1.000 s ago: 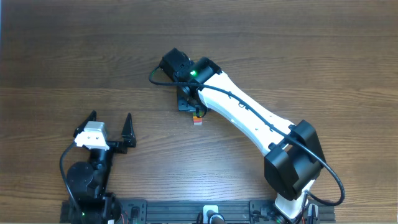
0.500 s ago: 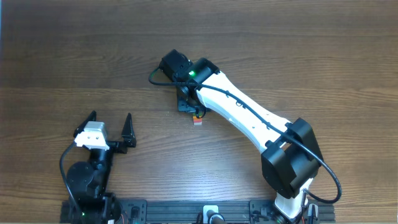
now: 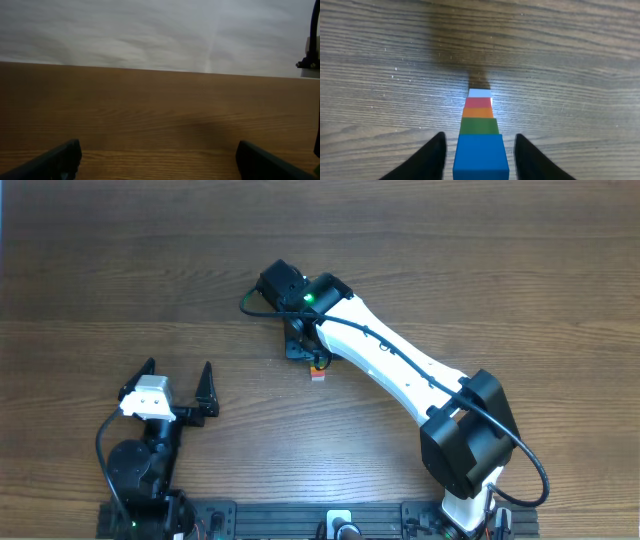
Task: Stack Cubes
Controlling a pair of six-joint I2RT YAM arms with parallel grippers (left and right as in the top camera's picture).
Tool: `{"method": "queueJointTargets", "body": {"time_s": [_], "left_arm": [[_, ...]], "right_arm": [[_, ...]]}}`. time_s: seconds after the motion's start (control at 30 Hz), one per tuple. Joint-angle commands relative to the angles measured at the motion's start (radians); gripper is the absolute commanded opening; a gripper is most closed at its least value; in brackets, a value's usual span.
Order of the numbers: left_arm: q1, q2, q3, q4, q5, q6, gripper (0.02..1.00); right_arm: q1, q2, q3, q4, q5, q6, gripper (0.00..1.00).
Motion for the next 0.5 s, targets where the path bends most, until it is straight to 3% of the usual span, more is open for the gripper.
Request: {"method": "queueJointTargets", "body": {"time_s": [0.03, 0.13, 0.33, 0.5], "left_arm": [[-0.003, -0.008, -0.005, -0.003, -0.001, 0.014, 1.0], [-0.003, -0.008, -0.005, -0.003, -0.001, 0.014, 1.0], [-0.003, -0.008, -0.005, -0.003, -0.001, 0.014, 1.0], [-0.003, -0.008, -0.005, -0.003, -0.001, 0.014, 1.0]], "right_arm": [[0.007, 0.014, -0.005, 0.0, -0.001, 0.0, 0.667], [0.006, 0.013, -0.005, 0.001, 0.001, 0.0, 0.991], [-0.048, -0.013, -0.003, 0.03, 0.045, -0.053, 0.993], [-0.189, -0.098, -0.003, 0.047, 0.109, -0.138, 0.991]]}}
